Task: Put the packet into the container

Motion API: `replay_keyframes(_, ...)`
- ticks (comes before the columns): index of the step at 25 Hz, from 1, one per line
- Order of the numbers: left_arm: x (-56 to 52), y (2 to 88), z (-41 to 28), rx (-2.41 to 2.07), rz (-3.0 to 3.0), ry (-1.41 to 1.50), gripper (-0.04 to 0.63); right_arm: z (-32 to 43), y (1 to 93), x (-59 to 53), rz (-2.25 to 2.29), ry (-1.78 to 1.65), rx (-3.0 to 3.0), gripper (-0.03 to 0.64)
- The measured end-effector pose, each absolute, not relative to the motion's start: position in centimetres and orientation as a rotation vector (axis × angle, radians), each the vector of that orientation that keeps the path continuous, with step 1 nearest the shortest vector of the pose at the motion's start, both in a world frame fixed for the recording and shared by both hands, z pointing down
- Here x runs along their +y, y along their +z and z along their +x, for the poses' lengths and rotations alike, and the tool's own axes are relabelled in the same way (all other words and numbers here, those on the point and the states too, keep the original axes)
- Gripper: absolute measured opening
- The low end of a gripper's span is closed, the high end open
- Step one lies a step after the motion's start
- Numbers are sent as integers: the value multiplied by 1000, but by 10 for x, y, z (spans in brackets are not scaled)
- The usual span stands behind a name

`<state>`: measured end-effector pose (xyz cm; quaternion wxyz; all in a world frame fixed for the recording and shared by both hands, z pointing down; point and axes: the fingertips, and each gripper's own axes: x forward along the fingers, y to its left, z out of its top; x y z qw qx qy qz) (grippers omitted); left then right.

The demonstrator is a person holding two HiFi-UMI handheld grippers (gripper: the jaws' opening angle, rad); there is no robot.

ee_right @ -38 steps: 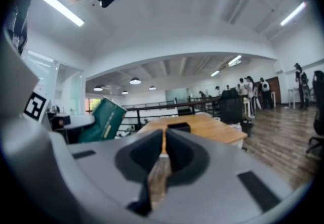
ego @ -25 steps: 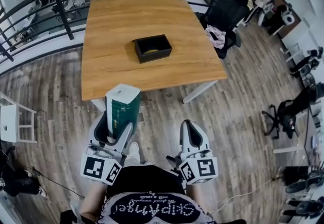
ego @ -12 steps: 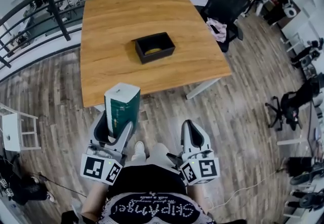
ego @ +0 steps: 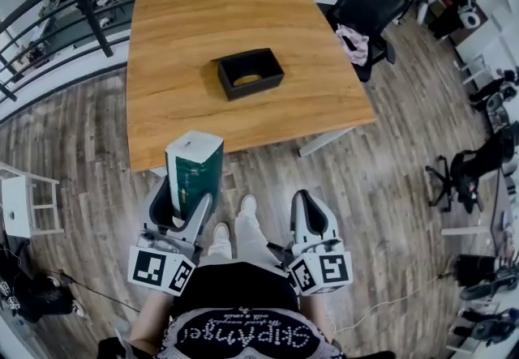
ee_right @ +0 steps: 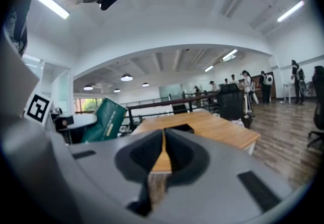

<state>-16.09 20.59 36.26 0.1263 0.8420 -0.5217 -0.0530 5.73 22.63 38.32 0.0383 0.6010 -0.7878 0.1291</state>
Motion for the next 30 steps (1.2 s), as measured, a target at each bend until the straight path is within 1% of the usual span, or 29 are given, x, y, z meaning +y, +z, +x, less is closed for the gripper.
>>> replay_keyframes(9,159,370,-141,-1591,2400,-152,341,76,388,167,1759,418,-2465,41)
replay_keyframes(19,82,362,-90,-1683,2377,-151,341,130,387,79,1699,427,-2521,41)
replay_keyframes(30,75,362,-83,-1747,2351,-190,341,146,390,67,1659,418,-2540,41)
